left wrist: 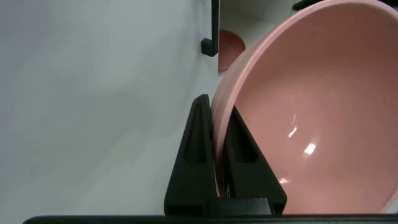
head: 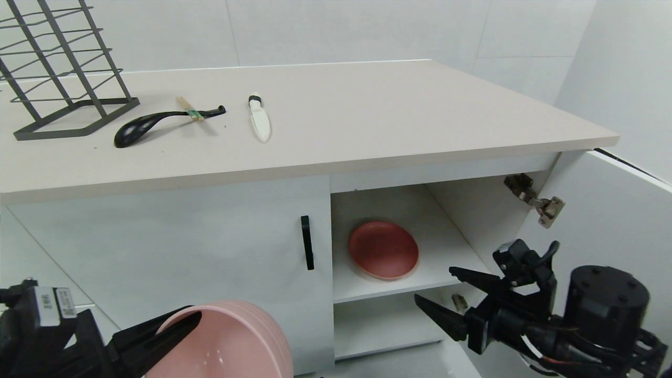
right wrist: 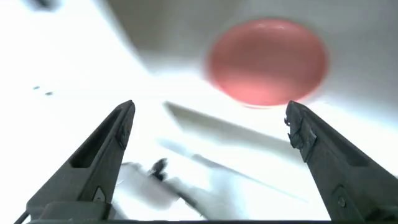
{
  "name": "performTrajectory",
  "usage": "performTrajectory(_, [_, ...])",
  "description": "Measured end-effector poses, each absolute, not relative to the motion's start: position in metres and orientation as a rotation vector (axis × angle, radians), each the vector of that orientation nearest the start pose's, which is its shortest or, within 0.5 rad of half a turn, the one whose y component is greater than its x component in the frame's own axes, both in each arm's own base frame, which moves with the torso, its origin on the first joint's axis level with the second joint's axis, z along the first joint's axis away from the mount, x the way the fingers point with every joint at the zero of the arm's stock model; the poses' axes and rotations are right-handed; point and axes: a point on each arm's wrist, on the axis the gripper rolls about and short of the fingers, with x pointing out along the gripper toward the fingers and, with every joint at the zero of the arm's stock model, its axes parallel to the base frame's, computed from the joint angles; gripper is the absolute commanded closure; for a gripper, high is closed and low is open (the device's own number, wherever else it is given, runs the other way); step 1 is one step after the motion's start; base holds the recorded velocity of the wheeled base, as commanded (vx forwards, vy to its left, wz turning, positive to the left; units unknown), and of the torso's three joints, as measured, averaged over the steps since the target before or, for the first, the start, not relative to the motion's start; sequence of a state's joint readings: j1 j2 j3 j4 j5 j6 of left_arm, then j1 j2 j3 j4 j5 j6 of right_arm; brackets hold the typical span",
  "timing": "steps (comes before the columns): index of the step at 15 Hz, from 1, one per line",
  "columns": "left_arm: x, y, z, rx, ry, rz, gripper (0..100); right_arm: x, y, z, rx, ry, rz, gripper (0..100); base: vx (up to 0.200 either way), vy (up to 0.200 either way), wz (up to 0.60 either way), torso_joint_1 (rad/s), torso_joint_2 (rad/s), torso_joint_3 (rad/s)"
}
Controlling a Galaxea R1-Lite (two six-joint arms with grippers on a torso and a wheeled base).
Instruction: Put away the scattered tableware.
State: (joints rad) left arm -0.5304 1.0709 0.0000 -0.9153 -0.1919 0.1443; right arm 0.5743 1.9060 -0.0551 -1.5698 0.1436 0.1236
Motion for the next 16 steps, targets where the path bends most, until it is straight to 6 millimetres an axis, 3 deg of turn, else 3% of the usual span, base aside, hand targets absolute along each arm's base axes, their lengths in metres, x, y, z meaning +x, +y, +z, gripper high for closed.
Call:
performTrajectory(3, [0.095, -0.062, 0.132, 0.18, 0.101, -0.744, 100, 0.171, 0.111, 0.081, 0.069, 0.271, 0.684, 0, 0.0, 0.0, 0.0, 0.0, 0.0, 0.0])
performTrajectory(7, [0.108, -0.078, 0.141, 0.205, 0.088, -0.796, 100, 0.171, 0.103, 0.085, 0.039, 0.239, 0.657, 0, 0.0, 0.0, 0.0, 0.0, 0.0, 0.0])
performTrajectory(12, [0.131, -0.108, 0.138, 0.301, 0.106, -0.871, 100, 0.173, 0.1, 0.085, -0.02, 0.221, 0.644, 0, 0.0, 0.0, 0.0, 0.0, 0.0, 0.0])
performTrajectory(16, [0.148, -0.139, 0.141, 0.33, 0.052, -0.773, 100, 0.172, 0.098, 0.089, -0.018, 0.2, 0.641, 0, 0.0, 0.0, 0.0, 0.0, 0.0, 0.0])
